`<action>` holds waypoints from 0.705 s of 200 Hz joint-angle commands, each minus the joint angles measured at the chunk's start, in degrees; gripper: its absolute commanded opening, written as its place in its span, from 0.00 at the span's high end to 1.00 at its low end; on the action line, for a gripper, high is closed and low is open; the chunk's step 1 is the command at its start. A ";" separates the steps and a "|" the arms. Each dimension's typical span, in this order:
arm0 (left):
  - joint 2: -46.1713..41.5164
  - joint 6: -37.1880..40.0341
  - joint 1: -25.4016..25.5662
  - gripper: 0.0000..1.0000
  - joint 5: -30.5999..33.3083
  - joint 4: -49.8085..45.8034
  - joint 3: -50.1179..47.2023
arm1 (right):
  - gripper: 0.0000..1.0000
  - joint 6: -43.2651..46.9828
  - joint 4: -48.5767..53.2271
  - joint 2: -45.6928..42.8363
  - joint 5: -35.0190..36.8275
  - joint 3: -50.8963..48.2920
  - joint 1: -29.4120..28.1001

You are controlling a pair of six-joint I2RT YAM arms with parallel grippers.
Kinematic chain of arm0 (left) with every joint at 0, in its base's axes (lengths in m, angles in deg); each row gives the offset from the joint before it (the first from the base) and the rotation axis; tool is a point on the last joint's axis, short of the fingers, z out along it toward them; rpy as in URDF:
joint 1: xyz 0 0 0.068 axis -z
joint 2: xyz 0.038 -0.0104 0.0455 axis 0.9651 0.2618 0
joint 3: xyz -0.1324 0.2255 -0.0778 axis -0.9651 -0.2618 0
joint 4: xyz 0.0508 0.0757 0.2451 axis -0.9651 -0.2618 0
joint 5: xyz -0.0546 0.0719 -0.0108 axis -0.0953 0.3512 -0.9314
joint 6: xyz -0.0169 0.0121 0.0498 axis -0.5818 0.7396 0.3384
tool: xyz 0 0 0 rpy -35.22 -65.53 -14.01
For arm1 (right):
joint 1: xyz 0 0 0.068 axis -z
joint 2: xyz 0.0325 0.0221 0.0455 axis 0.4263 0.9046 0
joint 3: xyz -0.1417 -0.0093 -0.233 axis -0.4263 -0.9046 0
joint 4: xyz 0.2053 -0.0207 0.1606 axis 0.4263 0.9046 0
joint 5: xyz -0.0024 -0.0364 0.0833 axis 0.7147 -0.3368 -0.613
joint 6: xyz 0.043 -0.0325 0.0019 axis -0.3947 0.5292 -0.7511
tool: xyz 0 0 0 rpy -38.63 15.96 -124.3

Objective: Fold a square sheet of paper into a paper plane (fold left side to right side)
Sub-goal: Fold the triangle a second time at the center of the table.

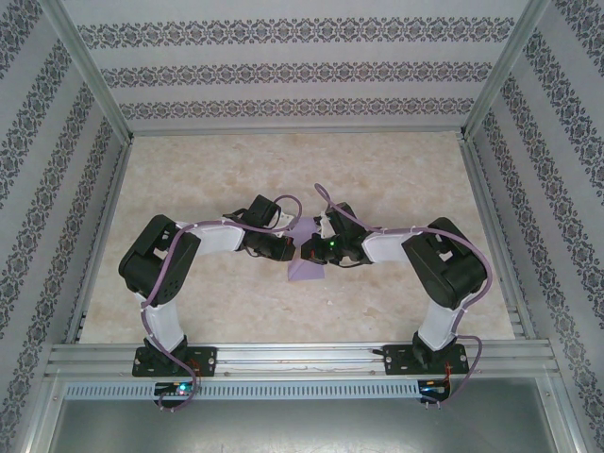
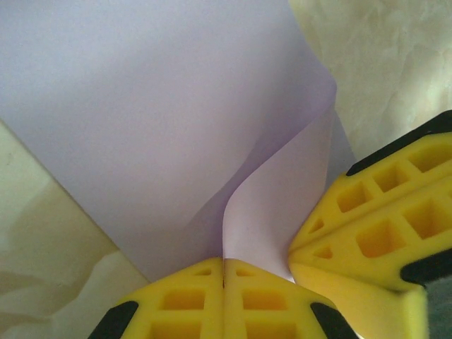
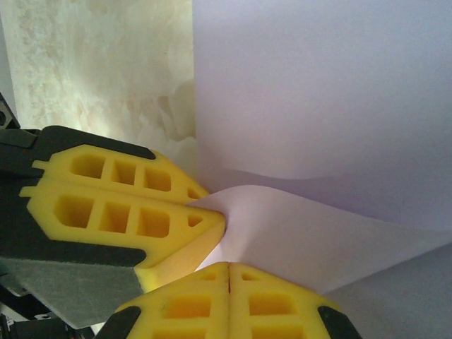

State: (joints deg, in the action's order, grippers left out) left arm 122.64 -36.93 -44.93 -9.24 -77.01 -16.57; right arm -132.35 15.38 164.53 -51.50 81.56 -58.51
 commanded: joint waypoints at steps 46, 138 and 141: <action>1.73 1.43 -0.68 0.99 3.32 -2.34 -0.49 | 1.00 0.19 0.13 1.21 1.68 0.30 -0.91; 1.82 1.51 -0.69 0.98 3.95 -2.80 -0.39 | 1.00 0.70 1.77 1.47 2.72 -0.06 -0.73; 1.89 1.50 -0.70 0.98 4.00 -2.80 -0.41 | 1.00 0.83 1.86 1.48 2.73 -0.06 -0.73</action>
State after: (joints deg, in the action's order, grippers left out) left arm 122.64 -36.73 -44.93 -9.04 -77.06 -16.57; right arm -132.29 15.88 164.92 -50.23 81.56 -58.88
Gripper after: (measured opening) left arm 0.044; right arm 0.043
